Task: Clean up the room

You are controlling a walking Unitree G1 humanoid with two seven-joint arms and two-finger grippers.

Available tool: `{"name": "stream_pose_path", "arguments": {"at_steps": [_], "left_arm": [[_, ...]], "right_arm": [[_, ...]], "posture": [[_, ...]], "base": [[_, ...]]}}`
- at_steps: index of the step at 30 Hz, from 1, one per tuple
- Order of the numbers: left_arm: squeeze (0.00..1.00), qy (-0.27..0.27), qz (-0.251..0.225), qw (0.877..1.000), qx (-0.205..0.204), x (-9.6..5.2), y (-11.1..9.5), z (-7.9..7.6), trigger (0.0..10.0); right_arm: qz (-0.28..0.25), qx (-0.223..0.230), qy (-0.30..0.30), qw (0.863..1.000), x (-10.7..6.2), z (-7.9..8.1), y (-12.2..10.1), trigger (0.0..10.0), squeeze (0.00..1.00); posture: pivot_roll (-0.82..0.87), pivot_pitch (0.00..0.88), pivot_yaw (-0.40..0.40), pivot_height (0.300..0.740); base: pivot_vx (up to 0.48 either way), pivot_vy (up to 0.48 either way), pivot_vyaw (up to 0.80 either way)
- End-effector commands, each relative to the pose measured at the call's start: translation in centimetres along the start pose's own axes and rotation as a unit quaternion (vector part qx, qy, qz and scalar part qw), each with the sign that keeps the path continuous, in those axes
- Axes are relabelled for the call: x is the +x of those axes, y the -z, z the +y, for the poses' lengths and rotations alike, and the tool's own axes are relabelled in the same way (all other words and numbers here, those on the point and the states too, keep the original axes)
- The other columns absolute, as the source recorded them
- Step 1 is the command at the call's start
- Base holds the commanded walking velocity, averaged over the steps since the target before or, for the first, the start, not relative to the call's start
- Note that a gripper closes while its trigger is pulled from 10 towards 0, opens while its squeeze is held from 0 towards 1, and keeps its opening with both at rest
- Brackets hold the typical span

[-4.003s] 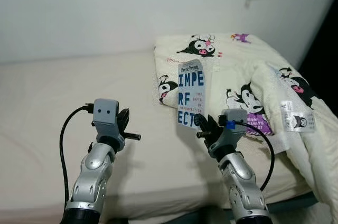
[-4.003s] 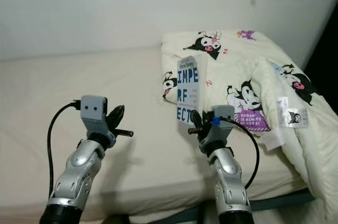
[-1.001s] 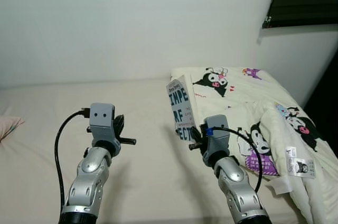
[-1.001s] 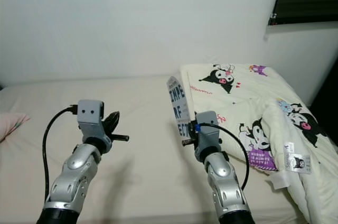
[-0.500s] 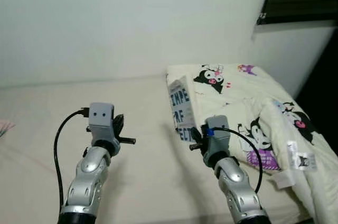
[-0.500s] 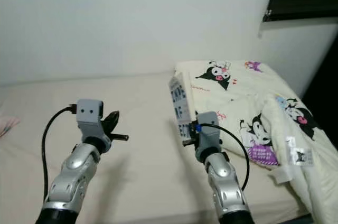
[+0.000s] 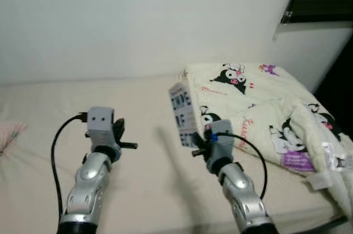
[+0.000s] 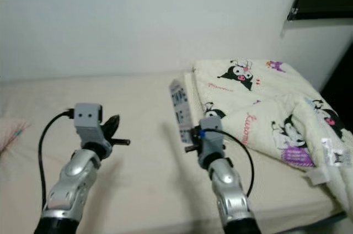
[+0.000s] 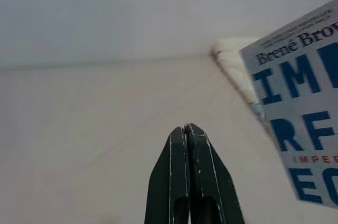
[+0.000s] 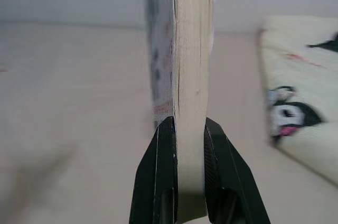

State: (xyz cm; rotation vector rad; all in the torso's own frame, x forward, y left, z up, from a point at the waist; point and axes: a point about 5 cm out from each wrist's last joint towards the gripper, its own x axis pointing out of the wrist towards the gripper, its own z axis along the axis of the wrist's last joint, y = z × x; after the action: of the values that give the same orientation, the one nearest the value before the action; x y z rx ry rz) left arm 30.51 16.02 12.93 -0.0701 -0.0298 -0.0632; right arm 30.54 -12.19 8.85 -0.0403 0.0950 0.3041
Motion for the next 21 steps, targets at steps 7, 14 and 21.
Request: {"name": "stream_pose_path", "arguments": {"at_steps": [7,14,21], "left_arm": [[0.0,-0.003,0.003,1.0,0.002,-0.23,0.12,0.28,10.0],[0.0,-0.002,0.003,1.0,0.005,-0.29,0.07,0.42,10.0],[0.0,-0.001,0.003,1.0,0.006,-0.25,0.0,0.46,10.0]], "right_arm": [[-0.023,0.003,-0.001,1.0,0.16,0.03,-0.78,10.0,0.0],[-0.024,0.005,-0.002,1.0,0.19,0.15,-0.76,10.0,0.0],[-0.024,0.007,-0.002,1.0,0.19,0.28,-0.65,10.0,0.0]], "posture": [[0.0,0.0,-0.004,0.74],[0.01,0.0,0.0,0.74],[0.01,0.0,0.002,0.74]], "base": [[0.0,0.435,0.0],[0.0,0.435,0.0],[0.0,0.437,0.0]]}}
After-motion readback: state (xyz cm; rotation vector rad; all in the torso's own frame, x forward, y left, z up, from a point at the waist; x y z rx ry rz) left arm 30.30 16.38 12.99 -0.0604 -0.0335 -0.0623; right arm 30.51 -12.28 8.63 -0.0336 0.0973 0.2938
